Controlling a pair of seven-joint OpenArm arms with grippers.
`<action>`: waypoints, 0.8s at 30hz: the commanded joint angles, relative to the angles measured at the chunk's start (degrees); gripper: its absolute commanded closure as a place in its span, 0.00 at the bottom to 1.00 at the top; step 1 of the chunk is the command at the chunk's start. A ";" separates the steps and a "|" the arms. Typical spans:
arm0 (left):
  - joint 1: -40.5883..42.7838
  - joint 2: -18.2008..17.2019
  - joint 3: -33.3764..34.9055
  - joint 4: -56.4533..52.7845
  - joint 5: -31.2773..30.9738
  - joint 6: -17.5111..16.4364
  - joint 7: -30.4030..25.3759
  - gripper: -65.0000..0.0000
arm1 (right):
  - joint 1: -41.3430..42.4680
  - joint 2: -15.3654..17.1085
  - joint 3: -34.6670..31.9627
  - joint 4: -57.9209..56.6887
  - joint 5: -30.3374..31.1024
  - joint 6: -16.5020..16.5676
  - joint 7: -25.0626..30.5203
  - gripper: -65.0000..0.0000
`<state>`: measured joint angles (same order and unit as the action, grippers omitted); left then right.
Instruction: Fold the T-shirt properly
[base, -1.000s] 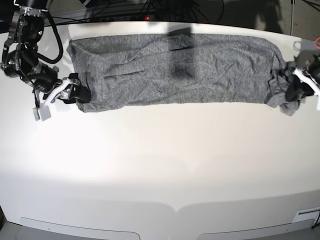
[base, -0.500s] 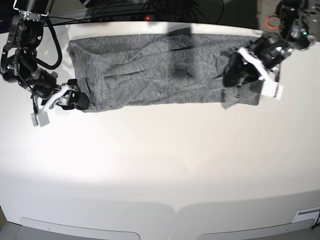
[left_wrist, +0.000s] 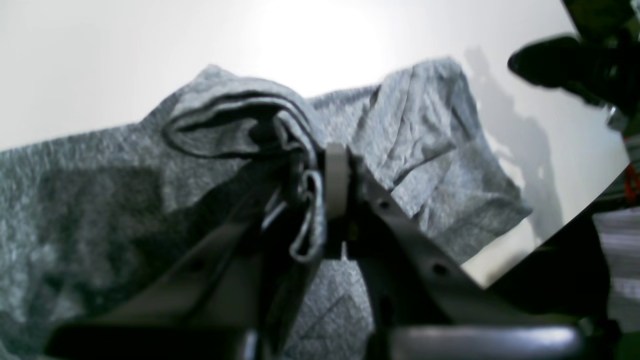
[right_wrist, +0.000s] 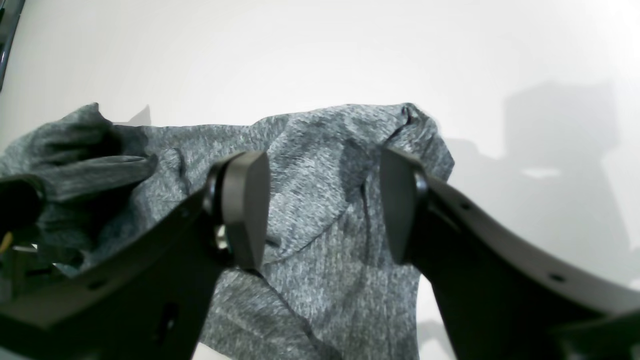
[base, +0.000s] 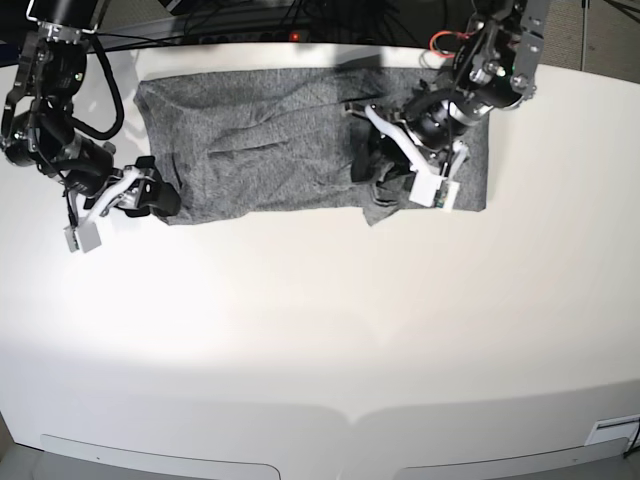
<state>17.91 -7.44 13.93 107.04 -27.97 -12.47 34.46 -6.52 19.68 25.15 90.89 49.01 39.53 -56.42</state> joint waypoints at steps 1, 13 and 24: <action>-0.46 0.13 0.61 1.11 -0.52 -0.59 -1.57 1.00 | 0.79 0.94 0.39 0.92 0.90 0.47 0.94 0.46; -3.10 -0.48 3.54 5.86 1.14 -1.46 -0.61 0.51 | 0.81 0.94 0.39 0.92 0.87 0.47 0.94 0.46; 4.35 -7.52 0.76 7.21 7.89 -5.20 0.33 0.52 | 0.81 0.94 0.39 0.92 0.92 0.47 0.92 0.46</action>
<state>22.46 -14.72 14.83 113.36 -19.49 -17.43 35.77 -6.55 19.68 25.15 90.89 48.99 39.53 -56.45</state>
